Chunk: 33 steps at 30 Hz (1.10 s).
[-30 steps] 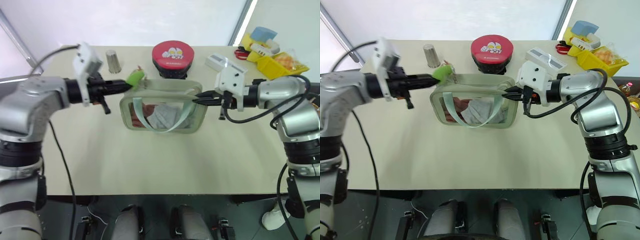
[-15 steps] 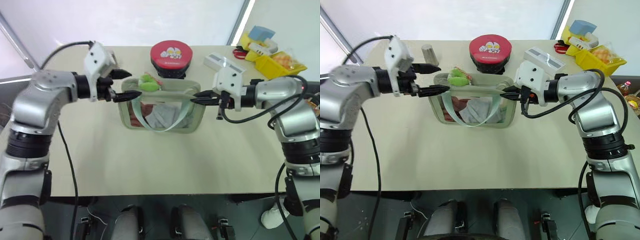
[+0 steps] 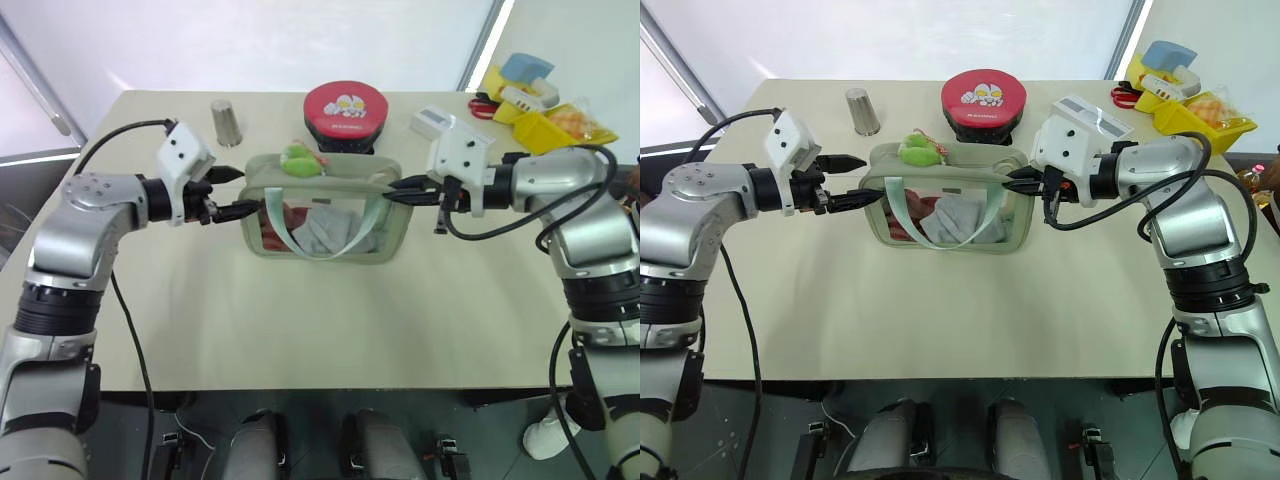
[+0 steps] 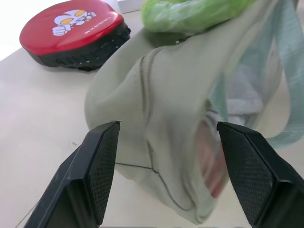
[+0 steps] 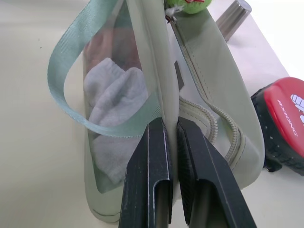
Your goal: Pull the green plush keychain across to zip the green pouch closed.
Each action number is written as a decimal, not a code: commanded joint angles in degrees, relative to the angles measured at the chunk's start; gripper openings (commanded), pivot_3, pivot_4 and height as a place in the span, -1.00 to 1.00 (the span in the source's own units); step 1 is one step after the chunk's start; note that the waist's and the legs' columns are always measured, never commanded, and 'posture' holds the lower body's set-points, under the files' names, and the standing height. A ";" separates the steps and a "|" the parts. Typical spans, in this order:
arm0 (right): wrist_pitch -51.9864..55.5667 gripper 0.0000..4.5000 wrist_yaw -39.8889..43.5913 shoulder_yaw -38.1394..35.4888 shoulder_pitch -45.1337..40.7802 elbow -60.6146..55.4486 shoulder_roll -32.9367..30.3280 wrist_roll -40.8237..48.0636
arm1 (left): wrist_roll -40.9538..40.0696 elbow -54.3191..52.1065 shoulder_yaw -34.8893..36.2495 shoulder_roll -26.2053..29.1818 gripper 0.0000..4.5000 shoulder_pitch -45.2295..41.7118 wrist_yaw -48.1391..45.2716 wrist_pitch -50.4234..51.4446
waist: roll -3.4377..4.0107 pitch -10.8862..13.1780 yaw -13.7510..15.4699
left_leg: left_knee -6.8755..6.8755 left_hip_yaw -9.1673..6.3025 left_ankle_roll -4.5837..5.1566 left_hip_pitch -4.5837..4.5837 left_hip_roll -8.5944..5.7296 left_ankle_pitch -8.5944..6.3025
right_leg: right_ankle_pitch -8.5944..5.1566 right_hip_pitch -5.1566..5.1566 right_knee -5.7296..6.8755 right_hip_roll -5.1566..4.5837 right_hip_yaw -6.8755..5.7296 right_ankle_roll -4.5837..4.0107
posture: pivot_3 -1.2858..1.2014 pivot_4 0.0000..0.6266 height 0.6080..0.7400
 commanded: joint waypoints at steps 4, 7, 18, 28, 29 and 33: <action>-0.14 -1.00 -0.66 -1.23 -1.35 -1.38 0.14 0.80 | -0.69 -2.43 1.25 0.45 -0.97 -0.27 -1.56 0.02 | 0.00 0.00 0.03 | 0.00 0.00 0.00 0.00 0.00 0.00 | 0.00 0.00 0.01 0.00 0.00 0.00 | 0.03 -0.52 1.00; 0.24 -1.00 -0.59 -1.29 -0.78 -1.32 0.14 1.05 | -0.68 -3.07 1.26 0.57 -0.99 0.06 -1.64 0.77 | 0.00 0.00 0.04 | 0.00 0.00 0.00 0.00 0.00 0.00 | 0.00 0.00 0.01 -0.01 0.00 0.00 | 0.03 -0.52 1.00; 0.51 0.16 3.64 -1.89 -10.76 5.24 -1.88 2.13 | -0.90 -5.31 1.52 1.42 -1.00 0.70 -2.07 3.12 | 0.01 0.00 -0.17 | -0.01 0.02 0.00 0.01 0.00 0.00 | 0.00 -0.03 0.01 0.00 0.00 0.00 | 0.03 -0.52 1.00; 3.50 0.16 -2.87 2.85 -13.43 4.52 14.40 3.92 | -0.08 -5.34 0.83 1.27 -1.00 0.00 -1.60 3.37 | 0.01 -0.02 -0.05 | -0.02 0.01 0.00 -0.01 0.03 0.00 | 0.00 -0.05 0.04 0.00 0.00 0.00 | 0.03 -0.52 1.00; 2.67 0.16 -3.23 3.41 -13.46 5.52 15.25 3.37 | -0.06 -5.35 0.79 1.32 -1.00 -0.03 -1.64 3.40 | 0.00 -0.02 0.06 | -0.02 0.01 0.00 -0.02 0.02 0.00 | 0.00 -0.05 0.04 -0.02 0.00 0.00 | 0.03 -0.52 1.00; -0.02 0.16 -3.83 4.91 -14.13 8.83 17.44 1.86 | -0.26 -6.01 0.91 1.44 -1.00 -0.18 -1.68 4.04 | 0.00 -0.02 0.08 | 0.00 0.00 0.01 -0.03 0.00 0.00 | 0.00 -0.03 0.04 -0.06 -0.01 0.00 | 0.03 -0.52 1.00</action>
